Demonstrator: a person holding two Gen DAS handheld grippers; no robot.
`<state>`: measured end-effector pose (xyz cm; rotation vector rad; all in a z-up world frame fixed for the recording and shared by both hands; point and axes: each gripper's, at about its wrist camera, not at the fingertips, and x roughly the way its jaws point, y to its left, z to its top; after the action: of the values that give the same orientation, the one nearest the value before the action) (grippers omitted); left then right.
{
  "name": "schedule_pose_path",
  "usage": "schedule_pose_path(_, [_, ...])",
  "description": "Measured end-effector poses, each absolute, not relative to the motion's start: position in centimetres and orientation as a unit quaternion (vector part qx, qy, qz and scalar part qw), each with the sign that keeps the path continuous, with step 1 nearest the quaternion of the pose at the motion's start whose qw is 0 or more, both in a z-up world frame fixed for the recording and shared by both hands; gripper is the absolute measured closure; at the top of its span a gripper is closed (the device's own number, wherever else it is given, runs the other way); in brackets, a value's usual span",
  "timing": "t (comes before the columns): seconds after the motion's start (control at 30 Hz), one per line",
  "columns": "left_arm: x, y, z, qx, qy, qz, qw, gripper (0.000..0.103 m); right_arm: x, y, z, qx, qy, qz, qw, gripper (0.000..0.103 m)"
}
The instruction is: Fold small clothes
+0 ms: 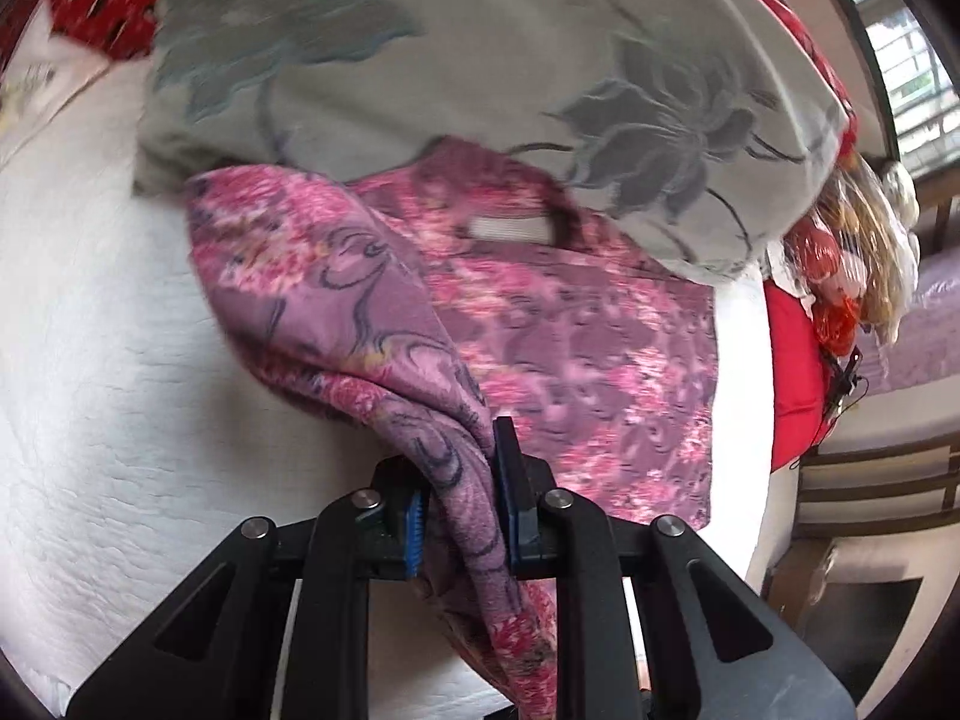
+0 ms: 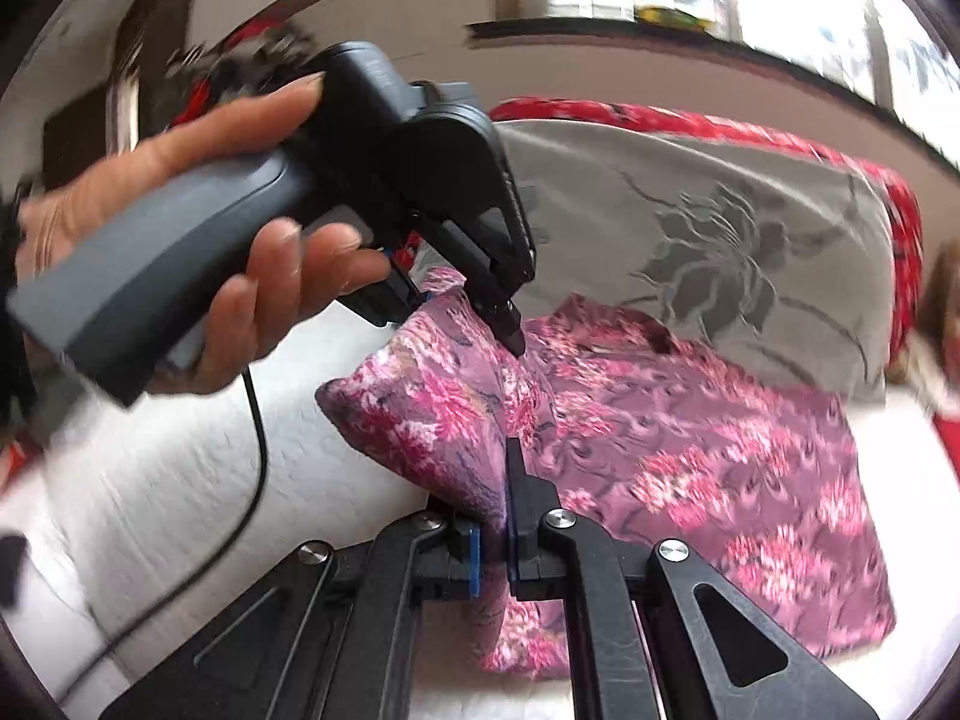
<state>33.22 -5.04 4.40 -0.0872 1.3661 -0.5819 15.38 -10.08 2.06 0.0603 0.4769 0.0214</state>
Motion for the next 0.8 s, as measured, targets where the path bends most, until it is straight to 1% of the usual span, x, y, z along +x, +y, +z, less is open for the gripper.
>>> schedule_pose_path(0.2, [31.2,-9.3,6.8,-0.024,0.607,-0.271,0.747,0.087,13.4,-15.9,3.6,0.146,0.232,0.005,0.962,0.098])
schedule_pose_path(0.37, [29.9,-13.3,7.7,-0.018,0.603,-0.283,0.746,0.089,11.8,-21.3,3.7,0.233,0.228,-0.005,0.945,0.098])
schedule_pose_path(0.5, [28.7,-17.6,7.5,0.000,0.603,-0.295,0.741,0.090,10.2,-25.3,3.0,0.291,0.222,-0.020,0.930,0.098])
schedule_pose_path(0.67, [27.9,-22.0,6.5,0.017,0.609,-0.304,0.733,0.092,8.9,-29.1,2.0,0.338,0.218,-0.034,0.915,0.098])
schedule_pose_path(0.8, [27.7,-25.3,5.2,0.030,0.619,-0.308,0.722,0.092,8.2,-32.3,0.1,0.391,0.222,-0.043,0.892,0.098])
